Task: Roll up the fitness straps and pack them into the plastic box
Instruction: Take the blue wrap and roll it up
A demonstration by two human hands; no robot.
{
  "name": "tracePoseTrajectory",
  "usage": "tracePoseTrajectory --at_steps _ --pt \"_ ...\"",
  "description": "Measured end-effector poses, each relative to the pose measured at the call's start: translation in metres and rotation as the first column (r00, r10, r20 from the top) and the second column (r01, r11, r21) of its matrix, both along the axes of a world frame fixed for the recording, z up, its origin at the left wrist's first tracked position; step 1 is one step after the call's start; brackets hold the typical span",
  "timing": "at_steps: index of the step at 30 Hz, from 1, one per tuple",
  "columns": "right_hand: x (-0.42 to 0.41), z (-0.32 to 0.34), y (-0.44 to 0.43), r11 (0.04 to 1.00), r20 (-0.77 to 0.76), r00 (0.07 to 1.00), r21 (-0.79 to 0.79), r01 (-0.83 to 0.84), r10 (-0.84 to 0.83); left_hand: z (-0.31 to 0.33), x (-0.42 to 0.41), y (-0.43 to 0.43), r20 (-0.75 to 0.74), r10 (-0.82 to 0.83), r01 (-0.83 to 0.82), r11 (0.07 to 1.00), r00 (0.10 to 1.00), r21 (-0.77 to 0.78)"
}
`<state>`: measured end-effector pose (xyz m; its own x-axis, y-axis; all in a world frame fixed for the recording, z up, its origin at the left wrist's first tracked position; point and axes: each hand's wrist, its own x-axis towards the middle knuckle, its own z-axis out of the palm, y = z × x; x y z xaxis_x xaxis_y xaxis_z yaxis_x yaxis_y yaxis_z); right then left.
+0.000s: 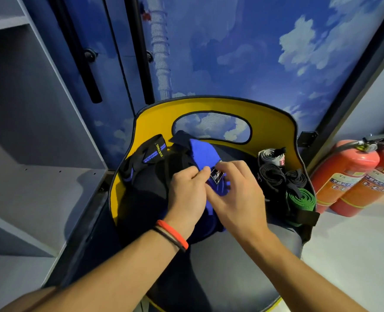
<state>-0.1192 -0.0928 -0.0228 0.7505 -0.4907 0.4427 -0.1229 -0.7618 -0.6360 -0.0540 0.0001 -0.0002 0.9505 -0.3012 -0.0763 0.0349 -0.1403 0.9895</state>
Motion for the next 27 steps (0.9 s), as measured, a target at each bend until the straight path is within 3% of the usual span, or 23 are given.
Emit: tracePoseTrajectory --at_steps 3,5,8,10,12,14,15,20,24,27 --pt "0.004 -0.001 -0.006 0.989 0.023 0.997 -0.132 0.073 -0.070 -0.002 -0.004 -0.002 -0.006 0.005 -0.005 1.000 1.000 -0.027" --pt "0.005 -0.003 -0.011 0.992 0.056 0.998 -0.113 0.049 -0.043 0.002 -0.003 -0.002 -0.023 -0.085 0.083 0.994 0.996 -0.071" --pt "0.008 0.000 -0.025 0.993 0.065 0.998 0.120 0.003 -0.011 0.003 0.000 0.000 0.016 -0.205 0.205 0.976 0.979 -0.076" --pt "0.012 0.003 -0.040 0.949 0.040 0.999 0.315 -0.016 0.003 0.004 0.009 0.002 0.144 -0.104 0.100 0.994 0.984 0.032" --pt "0.015 0.010 -0.050 0.793 0.094 0.993 0.598 -0.116 0.074 0.005 0.024 0.005 0.212 -0.021 0.003 0.996 0.977 0.087" --pt "0.010 0.021 -0.057 0.537 0.161 0.978 0.818 -0.208 0.134 0.007 0.035 0.009 0.226 -0.094 0.051 0.980 0.970 0.190" --pt "0.006 0.024 -0.060 0.472 0.160 0.973 0.853 -0.221 0.167 0.008 0.036 0.010 0.251 -0.159 0.094 0.963 0.955 0.251" --pt "0.003 0.023 -0.068 0.495 0.123 0.961 0.837 -0.234 0.246 0.014 0.031 0.004 0.348 -0.274 0.153 0.929 0.896 0.338" --pt "0.007 0.009 -0.066 0.625 0.077 0.985 0.764 -0.157 0.153 0.010 0.032 0.001 0.216 -0.279 0.188 0.913 0.936 0.363" --pt "0.007 0.006 -0.066 0.686 0.082 0.982 0.705 -0.180 0.173 0.009 0.036 -0.003 0.148 -0.209 0.160 0.943 0.967 0.291"
